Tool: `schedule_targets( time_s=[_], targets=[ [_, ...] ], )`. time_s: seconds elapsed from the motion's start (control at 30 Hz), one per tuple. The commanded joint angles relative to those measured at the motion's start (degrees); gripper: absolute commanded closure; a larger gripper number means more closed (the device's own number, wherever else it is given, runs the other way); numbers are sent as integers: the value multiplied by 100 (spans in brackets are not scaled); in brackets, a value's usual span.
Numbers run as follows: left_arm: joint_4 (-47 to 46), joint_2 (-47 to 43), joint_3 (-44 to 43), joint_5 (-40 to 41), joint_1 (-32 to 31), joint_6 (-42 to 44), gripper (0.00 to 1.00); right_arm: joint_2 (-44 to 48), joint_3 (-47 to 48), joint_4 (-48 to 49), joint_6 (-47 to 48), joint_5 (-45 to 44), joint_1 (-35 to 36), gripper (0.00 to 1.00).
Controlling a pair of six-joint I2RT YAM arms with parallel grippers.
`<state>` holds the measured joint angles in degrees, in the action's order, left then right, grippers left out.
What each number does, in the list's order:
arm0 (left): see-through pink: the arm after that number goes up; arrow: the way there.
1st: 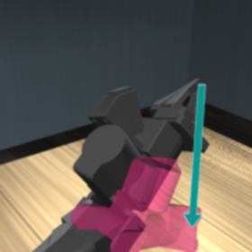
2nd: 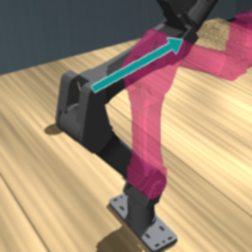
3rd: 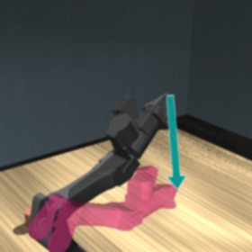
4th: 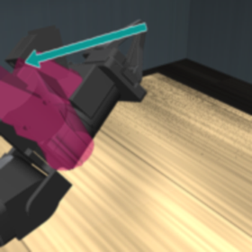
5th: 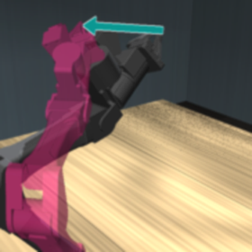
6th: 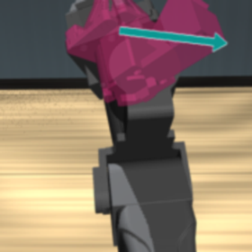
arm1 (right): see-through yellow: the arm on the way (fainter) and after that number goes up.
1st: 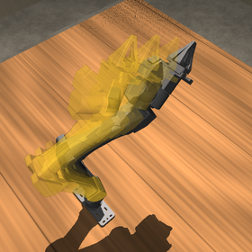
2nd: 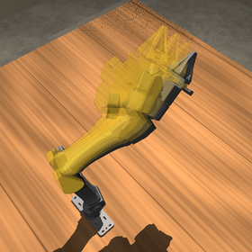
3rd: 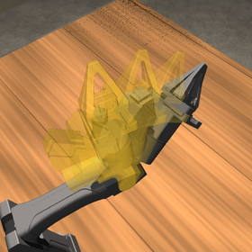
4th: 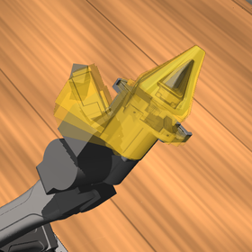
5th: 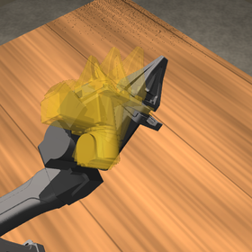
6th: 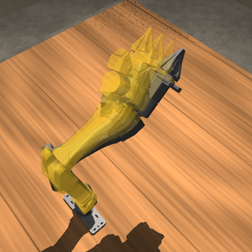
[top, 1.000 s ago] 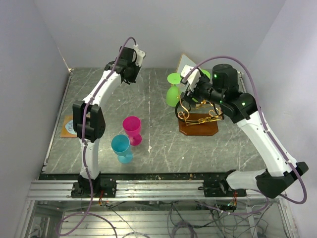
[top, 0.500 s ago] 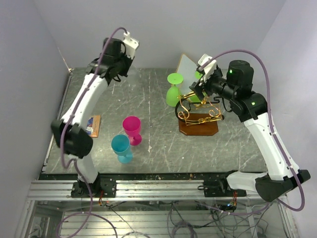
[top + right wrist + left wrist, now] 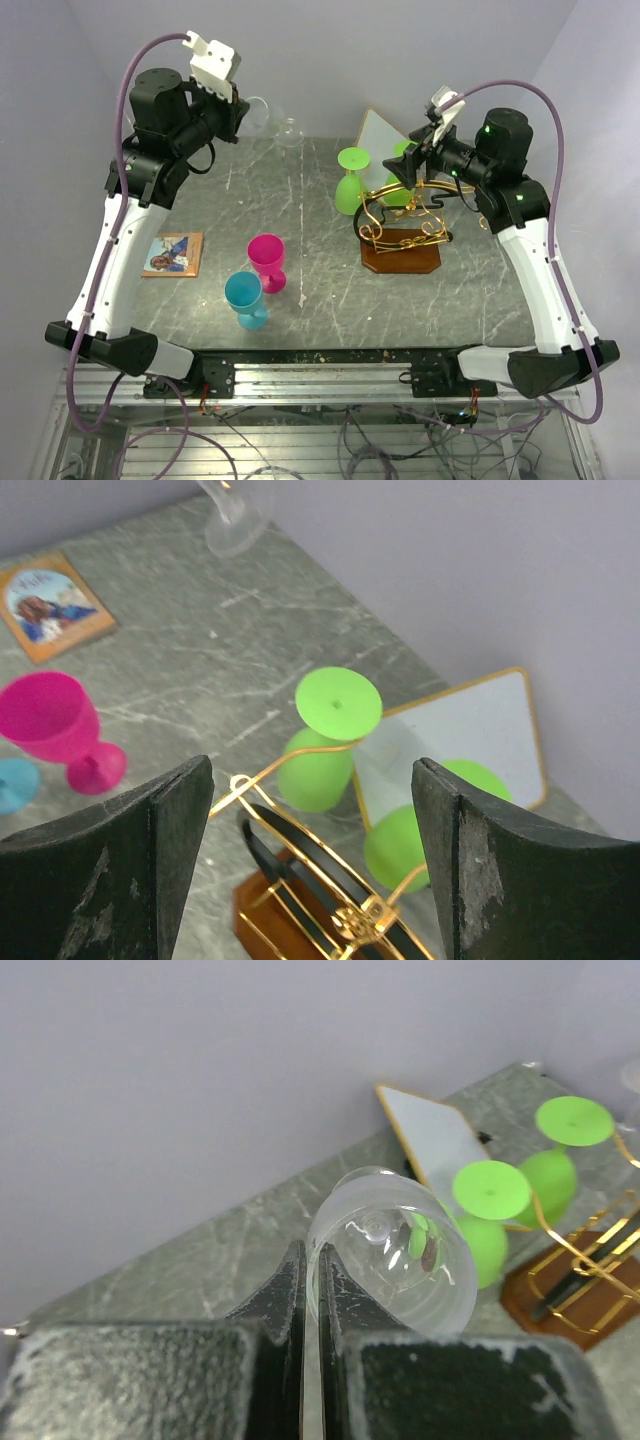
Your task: Place the wine glass upside down on the wine glass rack
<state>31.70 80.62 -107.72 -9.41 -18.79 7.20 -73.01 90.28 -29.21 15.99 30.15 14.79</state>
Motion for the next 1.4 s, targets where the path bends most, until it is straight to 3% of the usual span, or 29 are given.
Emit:
schedule_targets(
  time_s=[0.0, 0.27, 0.7, 1.23, 1.37],
  targets=[
    [-557, -242, 205, -901, 33, -945, 93, -113, -95, 743, -1098, 849, -129, 20],
    [-1240, -382, 291, -1685, 33, -2282, 93, -339, -621, 2175, -3236, 1877, -127, 22],
    [-1485, -330, 337, -2082, 33, -2887, 93, -714, -900, 2987, -4272, 2028, 27, 26],
    [-1678, -222, 642, -2127, -24, -2898, 93, -929, -646, 2931, -4439, 1838, 212, 55],
    [-1715, -205, 727, -2131, -67, -2875, 93, -999, -635, 2921, -4445, 1677, 222, 68]
  ],
)
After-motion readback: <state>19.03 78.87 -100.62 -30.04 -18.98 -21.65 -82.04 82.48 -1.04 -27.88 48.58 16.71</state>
